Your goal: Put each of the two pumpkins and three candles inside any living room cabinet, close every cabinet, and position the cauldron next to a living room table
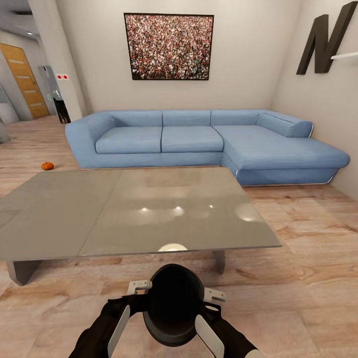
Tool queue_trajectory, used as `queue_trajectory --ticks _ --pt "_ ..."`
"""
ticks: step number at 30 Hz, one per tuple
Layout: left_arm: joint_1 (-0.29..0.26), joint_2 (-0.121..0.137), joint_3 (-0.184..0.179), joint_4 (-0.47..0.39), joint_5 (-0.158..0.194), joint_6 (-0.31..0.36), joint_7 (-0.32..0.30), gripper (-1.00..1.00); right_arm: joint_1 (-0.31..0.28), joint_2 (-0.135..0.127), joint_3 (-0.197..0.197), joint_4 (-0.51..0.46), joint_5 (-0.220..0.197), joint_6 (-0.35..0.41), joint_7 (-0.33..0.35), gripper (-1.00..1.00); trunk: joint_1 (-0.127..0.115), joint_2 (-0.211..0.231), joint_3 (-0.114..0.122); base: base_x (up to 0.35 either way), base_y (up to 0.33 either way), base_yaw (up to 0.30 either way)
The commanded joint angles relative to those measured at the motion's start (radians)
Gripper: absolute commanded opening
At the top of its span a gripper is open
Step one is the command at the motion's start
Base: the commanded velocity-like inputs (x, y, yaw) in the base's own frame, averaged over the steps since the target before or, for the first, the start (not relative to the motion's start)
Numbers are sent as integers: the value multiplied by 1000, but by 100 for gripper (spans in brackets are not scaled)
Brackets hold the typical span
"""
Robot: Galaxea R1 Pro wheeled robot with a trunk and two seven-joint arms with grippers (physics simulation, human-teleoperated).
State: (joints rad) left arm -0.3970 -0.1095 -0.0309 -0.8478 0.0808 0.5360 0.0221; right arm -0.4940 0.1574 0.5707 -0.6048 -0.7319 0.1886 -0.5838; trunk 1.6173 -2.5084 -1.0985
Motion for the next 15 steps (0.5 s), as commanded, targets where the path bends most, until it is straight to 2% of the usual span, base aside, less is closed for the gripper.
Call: queue_trajectory --ticks 1,15 --pt "-1 1 0 -2 -6 5 4 -100 -1 -1 3 -3 14 6 -7 -100 0 0 -1 95 0 0" --pt "0 1 1 -2 -6 8 4 -100 -1 0 4 -3 14 6 -7 -100 0 0 -1 38 9 0"
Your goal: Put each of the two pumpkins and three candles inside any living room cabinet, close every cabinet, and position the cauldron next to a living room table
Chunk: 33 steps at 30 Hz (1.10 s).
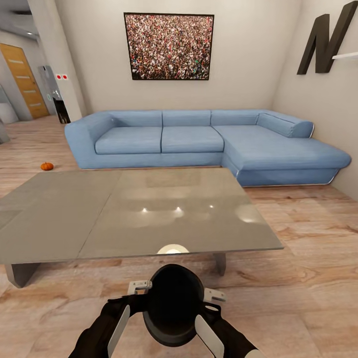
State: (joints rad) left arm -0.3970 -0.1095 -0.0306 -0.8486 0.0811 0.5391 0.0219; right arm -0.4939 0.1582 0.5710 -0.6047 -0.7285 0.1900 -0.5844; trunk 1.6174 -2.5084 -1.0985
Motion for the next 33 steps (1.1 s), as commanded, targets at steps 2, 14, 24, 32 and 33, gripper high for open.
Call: queue_trajectory --ticks 2,14,24,32,33 --pt "0 1 0 -1 -6 5 4 -100 -2 -1 4 -4 11 5 -7 -100 0 0 -1 60 1 0" --pt "0 1 0 -1 -6 5 4 -100 -2 -1 4 -4 11 5 -7 -100 0 0 -1 69 0 0" --pt "0 1 0 -1 -6 5 4 -100 -2 -1 4 -4 11 5 -7 -100 0 0 -1 1 0 0" --pt "0 1 0 -1 -6 5 4 -100 -2 -1 3 -4 11 5 -7 -100 2 -2 -20 0 0 0" --pt "0 1 0 -1 -6 5 4 -100 -2 -1 4 -4 11 5 -7 -100 2 -2 -24 0 0 0"
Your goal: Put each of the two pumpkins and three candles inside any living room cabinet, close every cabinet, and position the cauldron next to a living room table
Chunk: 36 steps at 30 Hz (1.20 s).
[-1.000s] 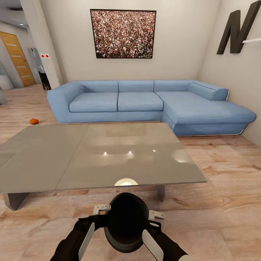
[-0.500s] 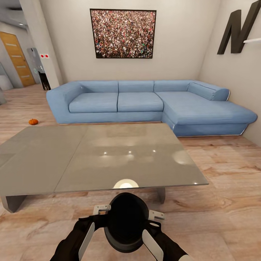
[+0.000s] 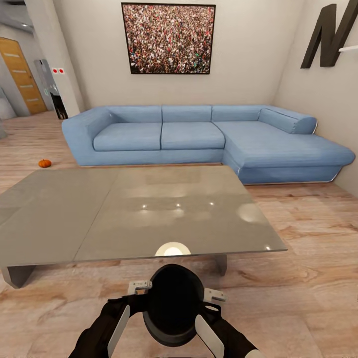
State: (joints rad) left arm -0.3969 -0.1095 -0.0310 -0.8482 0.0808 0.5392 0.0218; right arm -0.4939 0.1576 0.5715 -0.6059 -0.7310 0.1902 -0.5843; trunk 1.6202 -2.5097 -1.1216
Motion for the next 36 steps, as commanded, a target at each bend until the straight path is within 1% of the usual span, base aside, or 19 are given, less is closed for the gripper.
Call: queue_trajectory --ticks 1,3,8,10,14,36 --pt "0 1 0 -2 -5 5 4 -100 -2 -1 3 -3 13 5 -7 -100 0 -1 -5 0 0 0" --pt "0 1 0 -2 -5 5 4 -100 -2 -1 3 -3 13 5 -6 -100 0 -1 -5 0 0 0" --pt "0 1 0 -2 -4 5 4 -100 -2 -1 4 -3 13 4 -7 -100 2 -2 -24 0 0 0" --pt "-1 1 0 -2 -5 5 4 -100 -2 -1 4 -3 13 5 -7 -100 2 -2 -24 0 0 0" --pt "0 1 0 -2 -4 5 4 -100 -2 -1 4 -3 13 5 -7 -100 4 -3 -40 0 0 0" --pt "-1 1 0 -2 -5 5 4 -100 -2 0 4 -6 13 5 -7 -100 4 -3 -40 16 7 0"
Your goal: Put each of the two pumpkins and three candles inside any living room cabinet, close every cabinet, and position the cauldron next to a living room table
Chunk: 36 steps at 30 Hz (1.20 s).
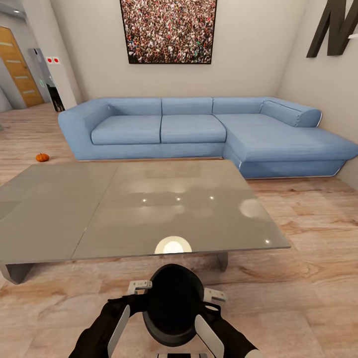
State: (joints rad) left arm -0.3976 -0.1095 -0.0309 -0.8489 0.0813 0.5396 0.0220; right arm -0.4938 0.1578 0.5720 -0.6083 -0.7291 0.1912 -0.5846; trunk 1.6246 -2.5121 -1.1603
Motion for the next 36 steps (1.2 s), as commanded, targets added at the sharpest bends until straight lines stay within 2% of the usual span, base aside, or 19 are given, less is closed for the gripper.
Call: queue_trajectory --ticks 1,27,31,36 --pt "0 1 0 -1 -6 5 4 -100 -2 -1 3 -7 11 4 -7 -100 0 0 -1 47 0 0" --pt "0 1 0 -1 -5 5 4 -100 -2 -1 3 -13 11 4 -8 -100 0 0 -1 52 9 0" --pt "0 1 0 -1 -5 5 4 -100 -2 -1 3 -12 10 4 -8 -100 1 -1 -16 0 0 0" --pt "0 1 0 -1 -5 5 4 -100 -2 -1 3 -13 10 4 -8 -100 1 -1 -16 0 0 0"
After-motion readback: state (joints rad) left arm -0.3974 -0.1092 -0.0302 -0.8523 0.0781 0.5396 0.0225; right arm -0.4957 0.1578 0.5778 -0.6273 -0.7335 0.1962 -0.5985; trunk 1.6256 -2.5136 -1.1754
